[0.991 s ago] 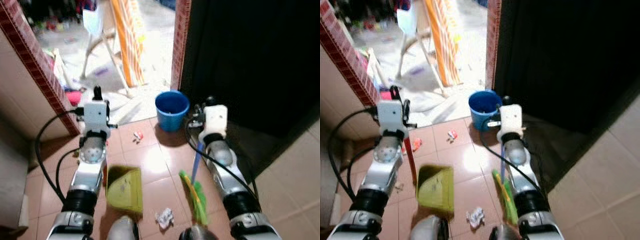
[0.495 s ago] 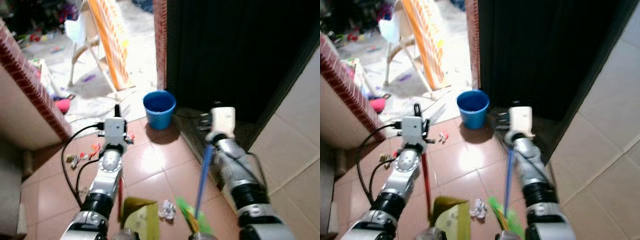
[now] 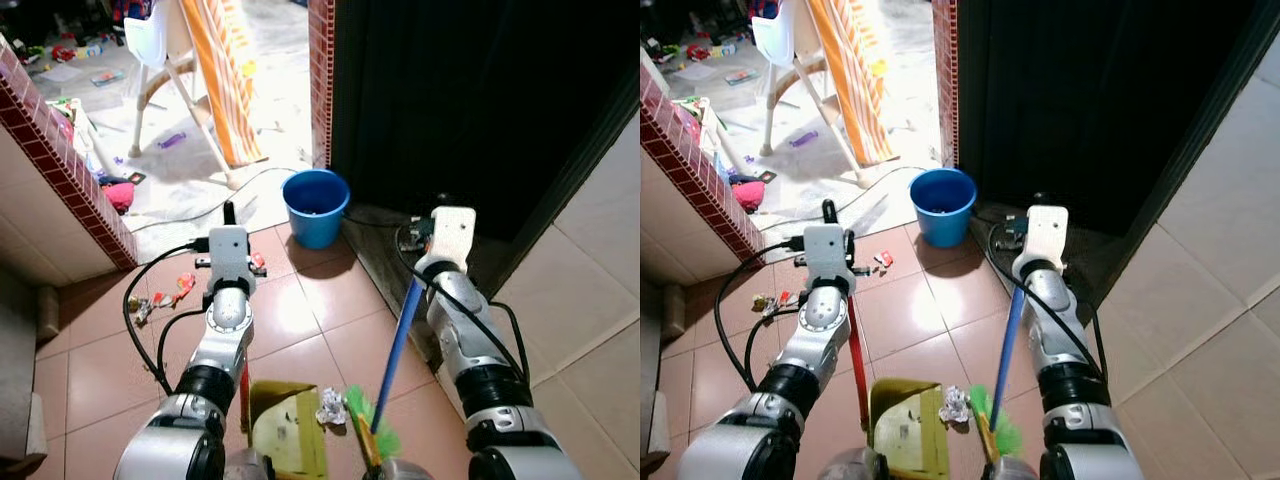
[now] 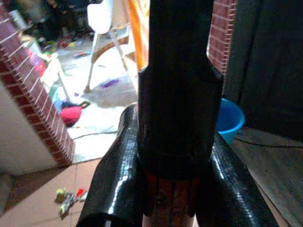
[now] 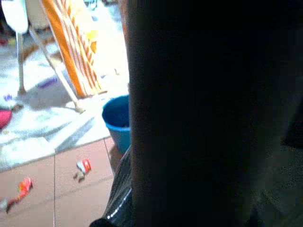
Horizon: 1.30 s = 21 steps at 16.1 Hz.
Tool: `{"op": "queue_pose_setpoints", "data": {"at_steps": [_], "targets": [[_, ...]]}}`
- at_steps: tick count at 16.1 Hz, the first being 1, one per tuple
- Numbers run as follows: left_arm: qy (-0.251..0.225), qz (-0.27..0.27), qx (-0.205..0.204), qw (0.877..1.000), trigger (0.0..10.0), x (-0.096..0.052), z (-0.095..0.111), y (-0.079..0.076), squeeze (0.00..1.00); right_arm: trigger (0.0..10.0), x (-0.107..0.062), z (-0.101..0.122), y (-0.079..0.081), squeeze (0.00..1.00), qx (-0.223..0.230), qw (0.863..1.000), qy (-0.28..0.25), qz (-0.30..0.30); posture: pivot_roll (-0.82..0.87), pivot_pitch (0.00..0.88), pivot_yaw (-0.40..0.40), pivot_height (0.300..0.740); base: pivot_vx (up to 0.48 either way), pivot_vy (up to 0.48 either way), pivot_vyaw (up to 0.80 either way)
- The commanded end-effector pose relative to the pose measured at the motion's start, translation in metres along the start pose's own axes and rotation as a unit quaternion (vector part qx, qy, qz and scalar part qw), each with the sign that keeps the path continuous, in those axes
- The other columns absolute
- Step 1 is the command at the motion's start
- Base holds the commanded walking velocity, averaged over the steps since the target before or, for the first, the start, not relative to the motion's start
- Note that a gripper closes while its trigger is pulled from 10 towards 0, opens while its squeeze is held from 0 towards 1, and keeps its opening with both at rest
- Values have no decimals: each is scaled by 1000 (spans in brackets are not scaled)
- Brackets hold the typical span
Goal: Sweep floor
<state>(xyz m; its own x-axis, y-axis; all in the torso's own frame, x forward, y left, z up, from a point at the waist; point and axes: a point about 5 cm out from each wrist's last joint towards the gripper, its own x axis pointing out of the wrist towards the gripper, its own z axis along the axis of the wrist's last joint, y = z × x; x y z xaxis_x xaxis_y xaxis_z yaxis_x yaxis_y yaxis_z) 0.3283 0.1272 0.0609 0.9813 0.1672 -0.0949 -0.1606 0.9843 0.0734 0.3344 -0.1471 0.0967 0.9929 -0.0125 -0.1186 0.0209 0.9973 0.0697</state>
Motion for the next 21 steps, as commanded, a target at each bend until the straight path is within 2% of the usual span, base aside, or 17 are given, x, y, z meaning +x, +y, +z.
{"op": "queue_pose_setpoints", "data": {"at_steps": [1,3,5,9,13,15,18,19,21], "targets": [[12,16,-12,1000,10000,2,-1,1,0,10000,3,19,6,0,57,997,-41,9,-96,0,40,740,0,0,0],[20,31,-20,999,10000,1,-4,1,0,10000,4,23,9,0,87,995,-44,16,-100,0,39,740,0,0,0],[23,55,-5,998,10000,3,-4,-1,0,10000,10,40,18,0,129,989,-46,59,-111,0,37,740,0,0,0],[9,65,-5,998,10000,10,7,-2,0,10000,16,56,28,0,130,984,-35,120,-117,0,37,740,0,0,0],[26,69,-27,997,10000,10,2,3,0,10000,15,70,40,0,130,970,-21,203,-118,0,40,740,0,0,0],[28,63,-70,995,10000,13,3,10,0,10000,8,83,52,0,118,952,-30,283,-116,0,38,740,0,0,0],[4,61,-80,995,10000,22,16,20,0,10000,-3,92,59,0,57,929,-34,363,-104,0,44,740,0,0,0],[-2,63,-79,995,10000,24,20,21,0,10000,-5,91,57,0,36,927,-35,372,-101,0,42,740,0,0,0],[-20,68,-74,995,10000,27,28,25,0,10000,-5,81,44,0,-31,932,-33,361,-101,0,42,740,0,0,0]]}}
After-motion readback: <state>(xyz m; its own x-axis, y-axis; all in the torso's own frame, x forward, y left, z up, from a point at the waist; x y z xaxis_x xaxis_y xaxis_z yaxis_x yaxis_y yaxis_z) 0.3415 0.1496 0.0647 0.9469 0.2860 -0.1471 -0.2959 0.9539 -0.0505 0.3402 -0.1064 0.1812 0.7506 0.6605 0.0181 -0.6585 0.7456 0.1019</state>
